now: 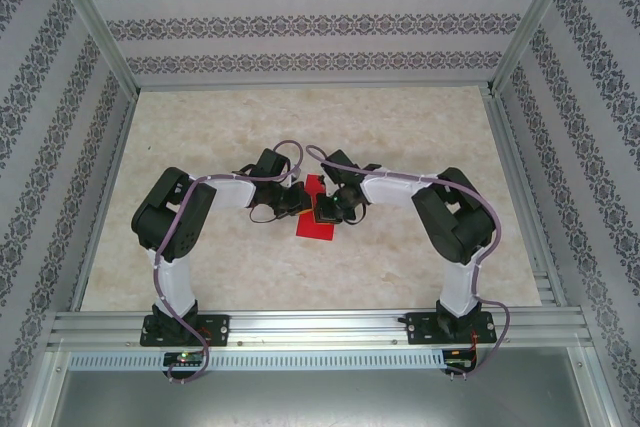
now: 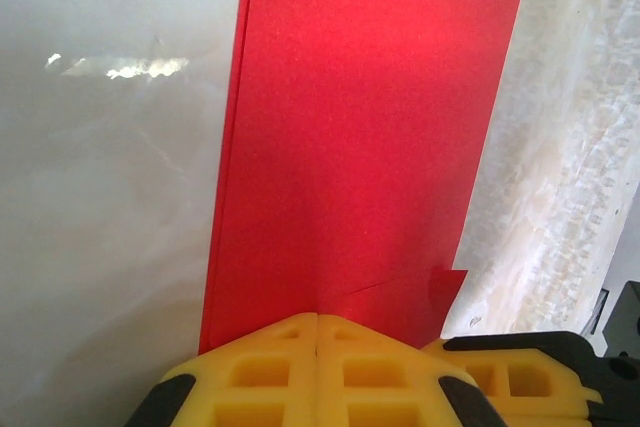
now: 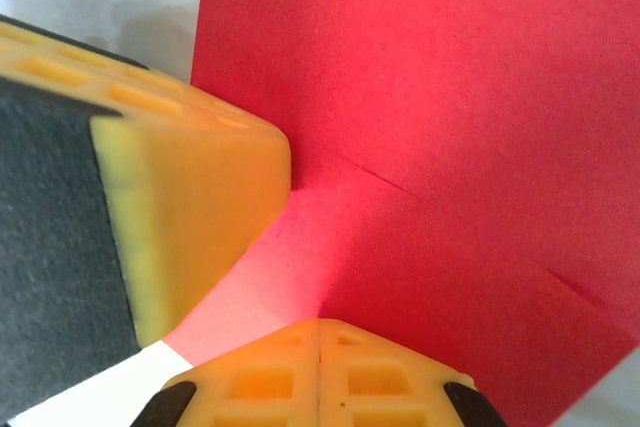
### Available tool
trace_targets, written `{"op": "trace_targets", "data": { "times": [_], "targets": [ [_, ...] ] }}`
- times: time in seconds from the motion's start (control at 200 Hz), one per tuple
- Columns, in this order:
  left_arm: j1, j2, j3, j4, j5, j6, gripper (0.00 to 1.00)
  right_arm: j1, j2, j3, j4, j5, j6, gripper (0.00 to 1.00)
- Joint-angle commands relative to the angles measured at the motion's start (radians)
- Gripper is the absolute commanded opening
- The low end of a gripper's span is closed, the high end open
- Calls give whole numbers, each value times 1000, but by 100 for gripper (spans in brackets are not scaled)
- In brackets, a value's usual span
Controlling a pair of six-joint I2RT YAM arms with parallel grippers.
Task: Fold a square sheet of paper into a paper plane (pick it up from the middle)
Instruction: Fold the triangle a second time at the center of the table.
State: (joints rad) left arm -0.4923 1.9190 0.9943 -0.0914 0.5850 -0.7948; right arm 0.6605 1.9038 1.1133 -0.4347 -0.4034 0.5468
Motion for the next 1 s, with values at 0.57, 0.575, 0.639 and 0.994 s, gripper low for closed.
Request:
{"op": "trace_targets", "data": {
  "times": [0.57, 0.575, 0.639, 0.994],
  "targets": [
    [-4, 41, 7, -113, -100, 13, 0, -42, -252, -105, -83, -2, -5, 5],
    [-4, 41, 8, -113, -100, 14, 0, -42, -252, -104, -80, -2, -4, 5],
    [-3, 33, 15, -107, -89, 16, 0, -44, -229, -80, -50, 3, 7, 6],
    [-5, 23, 27, -92, -65, 29, 0, -19, -62, -34, 14, -6, 43, 5]
  ]
}}
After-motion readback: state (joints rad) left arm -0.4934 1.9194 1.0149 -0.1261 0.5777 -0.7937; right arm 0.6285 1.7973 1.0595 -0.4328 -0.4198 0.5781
